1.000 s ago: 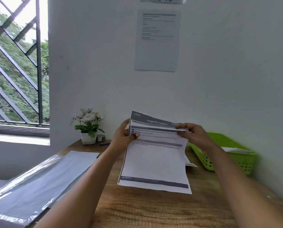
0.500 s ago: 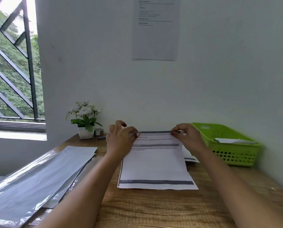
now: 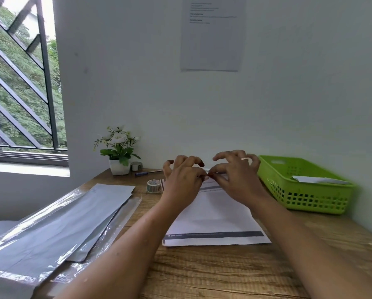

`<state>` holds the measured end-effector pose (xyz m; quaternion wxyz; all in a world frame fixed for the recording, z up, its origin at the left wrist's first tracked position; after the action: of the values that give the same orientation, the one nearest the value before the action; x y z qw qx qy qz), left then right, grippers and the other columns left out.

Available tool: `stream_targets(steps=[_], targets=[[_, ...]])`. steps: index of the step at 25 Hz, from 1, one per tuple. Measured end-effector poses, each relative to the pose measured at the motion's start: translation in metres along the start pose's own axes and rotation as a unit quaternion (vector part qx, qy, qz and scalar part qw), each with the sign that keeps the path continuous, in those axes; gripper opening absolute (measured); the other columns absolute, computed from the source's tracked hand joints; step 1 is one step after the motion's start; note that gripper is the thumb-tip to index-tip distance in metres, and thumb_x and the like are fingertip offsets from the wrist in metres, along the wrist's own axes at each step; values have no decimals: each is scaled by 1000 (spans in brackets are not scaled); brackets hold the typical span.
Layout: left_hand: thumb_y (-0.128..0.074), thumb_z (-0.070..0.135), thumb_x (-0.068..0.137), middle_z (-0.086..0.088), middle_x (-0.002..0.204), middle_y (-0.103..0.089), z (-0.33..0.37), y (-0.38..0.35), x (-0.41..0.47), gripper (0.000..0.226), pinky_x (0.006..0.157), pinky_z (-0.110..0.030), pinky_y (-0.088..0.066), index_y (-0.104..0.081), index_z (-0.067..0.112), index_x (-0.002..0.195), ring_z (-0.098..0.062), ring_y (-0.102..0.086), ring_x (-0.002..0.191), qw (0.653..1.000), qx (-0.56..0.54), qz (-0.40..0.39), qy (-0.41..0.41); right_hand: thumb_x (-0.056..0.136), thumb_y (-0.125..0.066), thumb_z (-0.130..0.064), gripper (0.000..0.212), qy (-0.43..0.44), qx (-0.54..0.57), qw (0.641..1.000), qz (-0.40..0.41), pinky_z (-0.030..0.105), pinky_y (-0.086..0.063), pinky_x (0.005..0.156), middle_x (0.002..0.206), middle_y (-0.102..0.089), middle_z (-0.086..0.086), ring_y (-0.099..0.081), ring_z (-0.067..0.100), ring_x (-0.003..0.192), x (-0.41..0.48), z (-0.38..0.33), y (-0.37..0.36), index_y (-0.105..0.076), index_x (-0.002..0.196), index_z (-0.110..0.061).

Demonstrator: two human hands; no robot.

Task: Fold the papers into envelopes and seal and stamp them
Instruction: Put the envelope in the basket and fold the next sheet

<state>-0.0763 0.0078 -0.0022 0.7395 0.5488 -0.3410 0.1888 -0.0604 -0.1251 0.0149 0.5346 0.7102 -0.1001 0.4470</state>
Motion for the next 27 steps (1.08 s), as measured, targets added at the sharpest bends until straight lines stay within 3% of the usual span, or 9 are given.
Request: stream_targets(steps=[7, 9, 11, 14, 16, 18, 20, 24, 27], targets=[[-53, 36, 93, 19, 122, -55, -24, 3, 2, 21, 98, -40, -16, -74, 32, 97, -11, -36, 121, 999, -34, 7, 40, 87, -58, -39, 13, -137, -35, 990, -18, 43, -18, 99, 122, -53, -23, -37, 14, 123, -6, 75, 22, -69, 83, -43], [-55, 33, 92, 17, 120, -57, -33, 5, 1, 20, 88, -33, -16, -74, 29, 98, -12, -38, 119, 997, -50, 12, 59, 85, -60, -41, 10, -168, 27, 985, -27, 42, -25, 99, 118, -56, -21, -41, 15, 120, -7, 93, 21, -68, 82, -43], [-56, 34, 91, 16, 117, -60, -34, 4, 1, 20, 82, -30, -12, -75, 28, 97, -13, -39, 118, 997, -54, 12, 57, 80, -64, -46, 9, -151, 162, 975, -21, 43, -37, 100, 115, -58, -17, -47, 15, 116, -6, 92, 19, -66, 89, -44], [-58, 38, 90, 17, 115, -61, -23, 0, 3, 20, 88, -34, -16, -75, 29, 94, -12, -40, 116, 998, -57, 10, 26, 79, -73, -33, 31, -91, 239, 963, -85, 33, -44, 93, 114, -63, -8, -55, 12, 108, -5, 64, 2, -67, 109, -33], [-59, 40, 89, 17, 115, -60, -17, 0, 4, 20, 92, -36, -18, -75, 30, 92, -11, -41, 116, 998, -62, 11, 9, 84, -69, -22, 21, -72, 222, 966, -107, 29, -47, 92, 108, -69, -3, -59, 11, 101, -2, 52, -9, -72, 105, -20], [-59, 40, 88, 18, 116, -60, -21, 0, 5, 19, 90, -35, -18, -75, 30, 92, -11, -40, 115, 998, -63, 0, 12, 87, -65, -15, 17, -73, 228, 964, -114, 8, -44, 82, 104, -71, 2, -58, 8, 94, -1, 52, -13, -73, 102, -9], [-60, 38, 88, 18, 117, -59, -32, 2, 6, 17, 90, -36, -19, -75, 31, 92, -12, -40, 115, 998, -61, -8, 18, 88, -64, -11, 17, -94, 247, 959, -101, -2, -38, 74, 103, -71, 5, -59, 8, 92, -3, 61, -12, -73, 101, -5], [-66, 37, 83, 22, 108, -59, -67, 7, 8, 12, 87, -38, -23, -76, 31, 87, -6, -41, 107, 993, -85, -5, 76, 89, -61, -8, 15, -140, 341, 926, -86, 27, -49, 90, 101, -72, 9, -64, 20, 98, -8, 74, -10, -72, 99, -4], [-72, 30, 80, 16, 97, -63, -87, 7, 9, 10, 87, -37, -38, -77, 21, 84, -12, -54, 99, 978, -174, -1, 119, 91, -60, -10, 15, -148, 350, 921, -90, 20, -48, 84, 97, -72, 7, -64, 15, 92, -9, 74, -9, -72, 99, -5]])
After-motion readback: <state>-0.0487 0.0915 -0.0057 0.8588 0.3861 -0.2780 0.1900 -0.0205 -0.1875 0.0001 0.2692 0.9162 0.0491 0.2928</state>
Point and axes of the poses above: each hand's wrist, its own x-axis towards the middle knuckle, its own y-axis out of the back of the hand, z = x × y, the point moved 7 cm from there along x, towards the middle knuckle
